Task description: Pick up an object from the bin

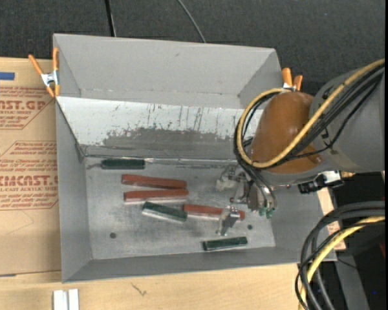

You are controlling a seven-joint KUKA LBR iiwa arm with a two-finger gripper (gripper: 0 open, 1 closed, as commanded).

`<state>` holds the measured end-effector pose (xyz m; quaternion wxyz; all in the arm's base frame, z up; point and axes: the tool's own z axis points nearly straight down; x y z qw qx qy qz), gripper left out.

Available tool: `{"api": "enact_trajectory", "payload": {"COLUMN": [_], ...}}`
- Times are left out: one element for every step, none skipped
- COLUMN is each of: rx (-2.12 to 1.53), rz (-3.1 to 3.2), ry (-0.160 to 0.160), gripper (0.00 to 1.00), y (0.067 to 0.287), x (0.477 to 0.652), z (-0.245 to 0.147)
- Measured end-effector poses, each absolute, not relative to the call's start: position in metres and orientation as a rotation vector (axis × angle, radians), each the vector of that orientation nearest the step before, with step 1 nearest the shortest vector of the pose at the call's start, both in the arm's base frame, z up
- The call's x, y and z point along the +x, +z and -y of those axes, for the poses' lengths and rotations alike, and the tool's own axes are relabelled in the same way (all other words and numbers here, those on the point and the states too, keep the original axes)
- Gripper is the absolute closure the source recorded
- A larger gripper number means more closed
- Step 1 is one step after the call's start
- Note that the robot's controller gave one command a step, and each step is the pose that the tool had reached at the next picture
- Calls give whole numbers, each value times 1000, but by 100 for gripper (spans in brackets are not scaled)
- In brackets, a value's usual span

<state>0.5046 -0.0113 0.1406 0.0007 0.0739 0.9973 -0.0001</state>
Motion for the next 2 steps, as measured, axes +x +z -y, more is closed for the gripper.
{"api": "enact_trajectory", "payload": {"rx": [384,333], "rz": [-3110,-3102], "ry": [4,3], "gripper": [0,100], "y": [74,76], "x": [503,496], "z": [-7,-6]}}
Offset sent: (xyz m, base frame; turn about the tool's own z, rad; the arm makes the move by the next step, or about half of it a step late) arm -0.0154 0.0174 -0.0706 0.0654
